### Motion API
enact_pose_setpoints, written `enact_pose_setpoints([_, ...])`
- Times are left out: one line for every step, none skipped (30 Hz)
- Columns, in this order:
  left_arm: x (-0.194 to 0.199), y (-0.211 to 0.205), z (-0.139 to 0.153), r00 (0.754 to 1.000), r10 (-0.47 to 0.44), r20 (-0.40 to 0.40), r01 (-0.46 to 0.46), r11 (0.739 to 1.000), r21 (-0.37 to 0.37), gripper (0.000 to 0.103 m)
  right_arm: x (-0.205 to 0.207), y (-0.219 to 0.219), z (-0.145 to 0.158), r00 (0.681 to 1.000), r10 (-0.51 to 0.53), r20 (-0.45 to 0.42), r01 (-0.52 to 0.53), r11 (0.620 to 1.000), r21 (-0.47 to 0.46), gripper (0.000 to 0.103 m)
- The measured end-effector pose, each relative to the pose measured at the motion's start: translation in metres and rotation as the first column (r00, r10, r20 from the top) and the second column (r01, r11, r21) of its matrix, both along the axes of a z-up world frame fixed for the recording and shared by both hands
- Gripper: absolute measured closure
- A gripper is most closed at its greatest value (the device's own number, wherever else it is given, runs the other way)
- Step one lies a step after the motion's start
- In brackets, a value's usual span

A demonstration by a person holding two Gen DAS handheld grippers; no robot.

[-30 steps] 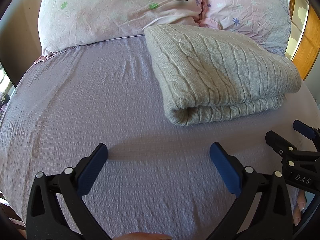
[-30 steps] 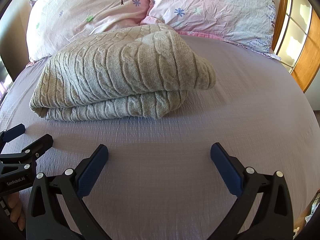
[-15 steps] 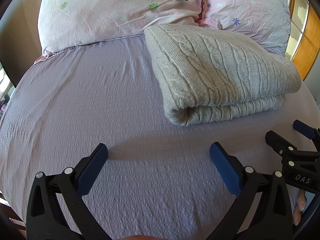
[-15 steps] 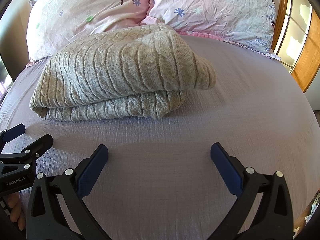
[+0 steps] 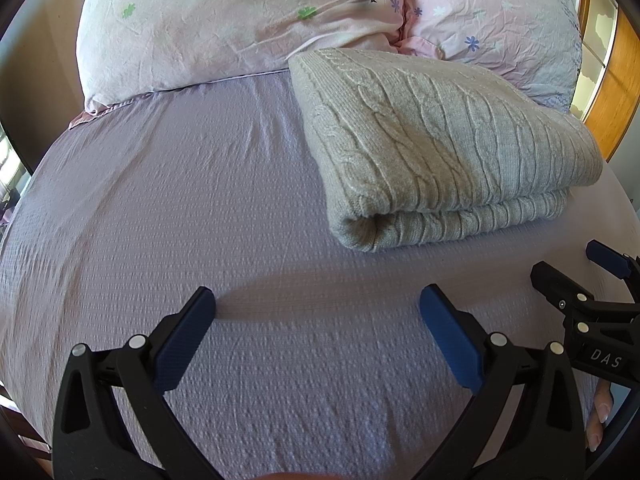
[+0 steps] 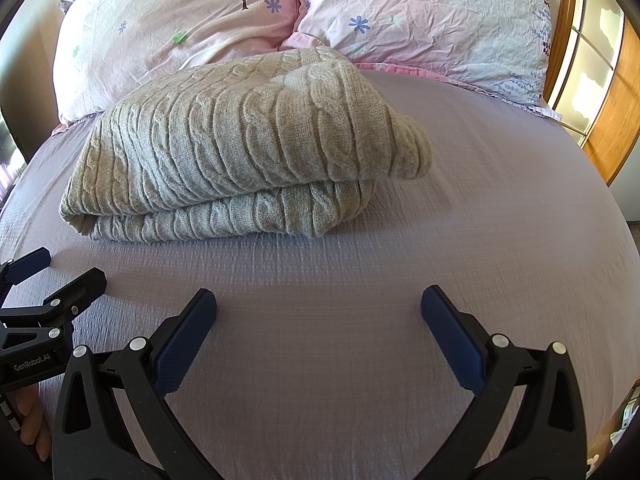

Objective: Fold small clothes

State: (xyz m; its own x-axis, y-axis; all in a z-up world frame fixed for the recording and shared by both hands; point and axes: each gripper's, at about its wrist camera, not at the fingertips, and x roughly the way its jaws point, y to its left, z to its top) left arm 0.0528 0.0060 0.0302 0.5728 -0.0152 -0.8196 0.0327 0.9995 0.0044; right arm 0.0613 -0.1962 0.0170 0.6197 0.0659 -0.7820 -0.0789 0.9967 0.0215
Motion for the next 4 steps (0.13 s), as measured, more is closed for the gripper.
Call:
enact_pose_setpoints([0.0002, 0.0, 0.0001, 1.0, -0.001, 0.001, 0.001, 1.0, 0.0, 0.002, -0.0001, 0.0001, 0.0001, 1.0, 0.0, 0.0, 0.0, 1.0, 0.0, 0.001])
enact_pose_setpoints([0.0004, 0.0001, 0.0001, 1.0, -0.001, 0.0, 0.001, 1.0, 0.001, 0.002, -0.0001, 0.0001, 0.0001, 1.0, 0.0, 0.0, 0.0, 1.0, 0.0, 0.001])
enact_pose_setpoints([0.0005, 0.0002, 0.0, 1.0, -0.001, 0.0, 0.001, 1.0, 0.001, 0.002, 0.0001, -0.0001, -0.0001, 1.0, 0.0, 0.0, 0.0, 1.0, 0.0, 0.001])
enact_pose_setpoints([0.0007, 0.0003, 0.0, 1.0, -0.002, 0.0, 0.002, 1.0, 0.001, 0.002, 0.0001, -0.0001, -0.0001, 1.0, 0.0, 0.0, 0.0, 1.0, 0.0, 0.001])
